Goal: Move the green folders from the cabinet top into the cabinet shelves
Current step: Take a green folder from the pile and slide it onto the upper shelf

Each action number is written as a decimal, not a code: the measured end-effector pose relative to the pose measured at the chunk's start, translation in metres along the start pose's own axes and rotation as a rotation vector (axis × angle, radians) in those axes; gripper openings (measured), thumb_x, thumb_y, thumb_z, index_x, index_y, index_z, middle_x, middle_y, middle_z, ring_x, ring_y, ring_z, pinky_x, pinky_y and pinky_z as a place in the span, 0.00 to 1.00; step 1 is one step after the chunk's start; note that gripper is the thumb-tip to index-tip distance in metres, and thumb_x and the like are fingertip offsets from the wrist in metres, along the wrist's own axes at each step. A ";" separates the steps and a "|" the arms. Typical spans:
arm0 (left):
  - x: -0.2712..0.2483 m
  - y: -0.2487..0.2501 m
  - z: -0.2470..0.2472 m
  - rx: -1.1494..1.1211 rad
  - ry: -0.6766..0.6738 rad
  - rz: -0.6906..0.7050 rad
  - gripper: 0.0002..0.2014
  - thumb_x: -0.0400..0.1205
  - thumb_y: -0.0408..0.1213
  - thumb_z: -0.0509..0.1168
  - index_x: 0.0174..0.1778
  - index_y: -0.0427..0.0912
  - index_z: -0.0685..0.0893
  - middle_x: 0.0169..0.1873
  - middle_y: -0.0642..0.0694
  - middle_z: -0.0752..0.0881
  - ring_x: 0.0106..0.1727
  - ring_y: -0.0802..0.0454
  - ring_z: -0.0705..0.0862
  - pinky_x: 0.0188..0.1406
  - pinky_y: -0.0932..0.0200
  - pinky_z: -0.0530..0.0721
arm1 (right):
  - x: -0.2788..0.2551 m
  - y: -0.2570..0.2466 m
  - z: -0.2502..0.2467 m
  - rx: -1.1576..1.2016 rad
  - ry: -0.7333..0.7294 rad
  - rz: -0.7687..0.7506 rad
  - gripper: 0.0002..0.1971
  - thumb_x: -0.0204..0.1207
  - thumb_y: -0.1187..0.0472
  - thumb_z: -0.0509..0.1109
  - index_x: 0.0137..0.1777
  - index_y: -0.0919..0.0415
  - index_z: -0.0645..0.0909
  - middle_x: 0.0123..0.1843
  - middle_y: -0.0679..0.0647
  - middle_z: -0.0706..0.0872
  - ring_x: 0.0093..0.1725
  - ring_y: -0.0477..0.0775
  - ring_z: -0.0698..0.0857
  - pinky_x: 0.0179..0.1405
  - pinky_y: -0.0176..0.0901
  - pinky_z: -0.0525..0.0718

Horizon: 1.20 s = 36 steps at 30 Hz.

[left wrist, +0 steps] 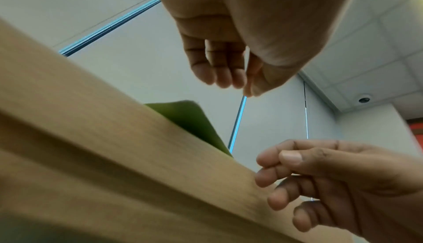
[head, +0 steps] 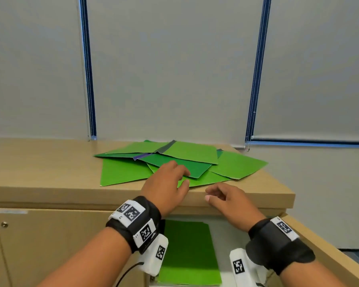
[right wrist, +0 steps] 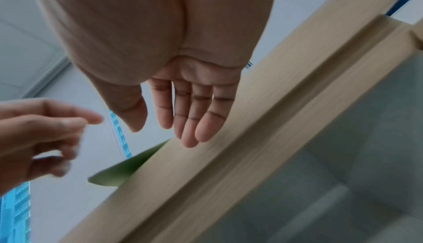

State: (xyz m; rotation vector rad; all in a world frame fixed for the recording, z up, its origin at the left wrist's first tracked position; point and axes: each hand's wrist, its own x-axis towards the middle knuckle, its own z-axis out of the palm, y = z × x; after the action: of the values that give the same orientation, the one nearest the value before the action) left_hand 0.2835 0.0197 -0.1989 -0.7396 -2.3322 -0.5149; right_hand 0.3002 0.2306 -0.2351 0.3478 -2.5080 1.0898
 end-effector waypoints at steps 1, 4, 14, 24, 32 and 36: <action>0.011 -0.002 0.001 0.029 -0.049 -0.011 0.16 0.81 0.49 0.61 0.64 0.52 0.79 0.54 0.53 0.77 0.55 0.56 0.77 0.56 0.55 0.78 | 0.002 -0.004 -0.003 -0.005 0.004 0.001 0.06 0.75 0.54 0.74 0.50 0.50 0.85 0.43 0.43 0.87 0.43 0.36 0.83 0.42 0.26 0.77; 0.041 -0.008 0.007 0.156 -0.277 -0.052 0.29 0.81 0.49 0.62 0.78 0.47 0.68 0.77 0.45 0.69 0.76 0.47 0.69 0.75 0.50 0.70 | 0.010 -0.010 -0.011 0.023 -0.006 0.031 0.08 0.74 0.51 0.74 0.51 0.50 0.85 0.44 0.43 0.87 0.44 0.41 0.85 0.48 0.41 0.85; 0.074 -0.009 0.038 0.355 -0.642 -0.089 0.34 0.83 0.60 0.55 0.82 0.47 0.59 0.77 0.43 0.71 0.77 0.43 0.70 0.76 0.41 0.66 | 0.028 -0.012 -0.021 0.303 0.013 0.224 0.06 0.77 0.62 0.73 0.51 0.62 0.83 0.46 0.59 0.87 0.41 0.52 0.89 0.38 0.49 0.88; 0.066 -0.017 0.030 0.349 -0.588 -0.090 0.28 0.81 0.65 0.55 0.60 0.45 0.84 0.57 0.43 0.78 0.60 0.43 0.78 0.60 0.44 0.80 | 0.138 -0.008 -0.058 0.077 -0.056 0.550 0.20 0.75 0.57 0.74 0.63 0.68 0.79 0.47 0.61 0.81 0.46 0.60 0.83 0.50 0.53 0.87; 0.063 -0.029 0.020 0.240 -0.605 -0.165 0.26 0.77 0.66 0.61 0.55 0.45 0.80 0.53 0.43 0.86 0.54 0.43 0.83 0.48 0.53 0.78 | 0.177 -0.002 -0.036 -0.432 -0.260 0.604 0.34 0.78 0.39 0.67 0.76 0.63 0.73 0.74 0.61 0.79 0.71 0.60 0.79 0.66 0.45 0.76; 0.062 -0.036 0.020 0.243 -0.642 -0.146 0.35 0.75 0.71 0.58 0.71 0.51 0.76 0.67 0.46 0.82 0.66 0.44 0.80 0.63 0.50 0.79 | 0.177 -0.004 -0.027 -0.480 -0.359 0.634 0.34 0.72 0.38 0.73 0.72 0.59 0.79 0.71 0.60 0.81 0.66 0.60 0.82 0.65 0.45 0.79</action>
State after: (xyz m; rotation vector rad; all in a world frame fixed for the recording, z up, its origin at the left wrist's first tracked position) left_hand 0.2125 0.0260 -0.1781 -0.6883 -2.9884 -0.0377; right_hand 0.1494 0.2346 -0.1382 -0.4585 -3.1984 0.5978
